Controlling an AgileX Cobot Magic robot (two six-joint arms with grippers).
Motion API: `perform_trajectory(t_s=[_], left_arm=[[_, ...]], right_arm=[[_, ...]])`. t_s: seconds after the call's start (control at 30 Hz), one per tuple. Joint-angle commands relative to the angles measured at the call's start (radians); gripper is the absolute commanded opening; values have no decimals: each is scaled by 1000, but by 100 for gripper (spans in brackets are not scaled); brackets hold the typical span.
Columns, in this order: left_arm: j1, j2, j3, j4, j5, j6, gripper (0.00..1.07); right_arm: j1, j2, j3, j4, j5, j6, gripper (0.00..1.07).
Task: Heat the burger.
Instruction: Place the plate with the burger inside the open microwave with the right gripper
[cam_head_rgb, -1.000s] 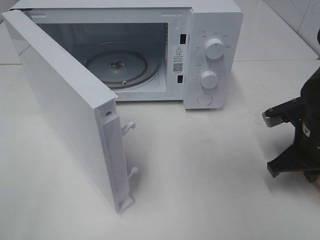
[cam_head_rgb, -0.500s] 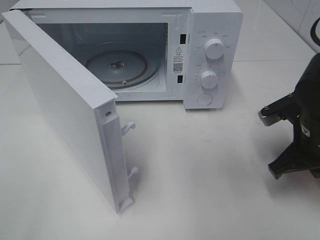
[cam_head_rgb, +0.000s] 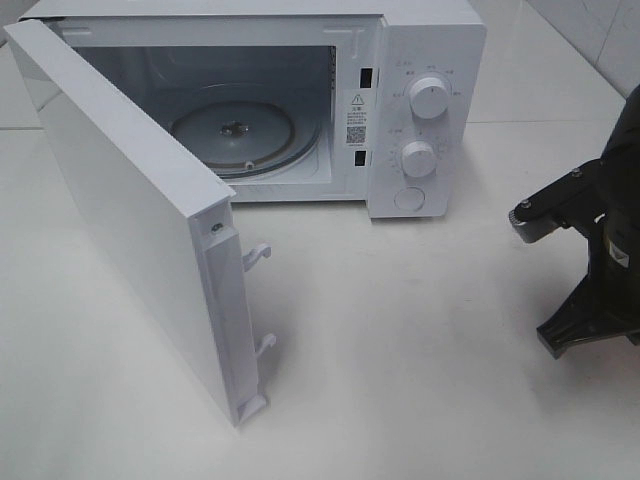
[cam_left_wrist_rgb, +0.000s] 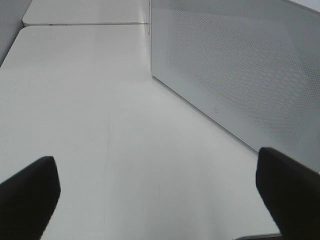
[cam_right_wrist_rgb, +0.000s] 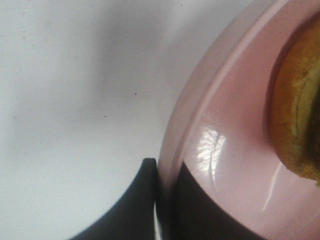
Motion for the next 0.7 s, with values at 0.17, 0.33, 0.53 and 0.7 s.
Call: perform_trajectory(t_s=[0.17, 0.33, 0.53, 0.7], left_arm=[[3, -16, -1, 1, -4, -1, 100], [3, -16, -1, 1, -4, -1, 100], [3, -16, -1, 1, -4, -1, 100], [3, -16, -1, 1, -4, 0, 100]], right_arm=[[80, -63, 17, -44, 70, -19, 0], [136, -109, 52, -35, 76, -22, 0], [218, -155, 88, -19, 105, -38, 0], [268, -183, 108, -16, 104, -41, 0]])
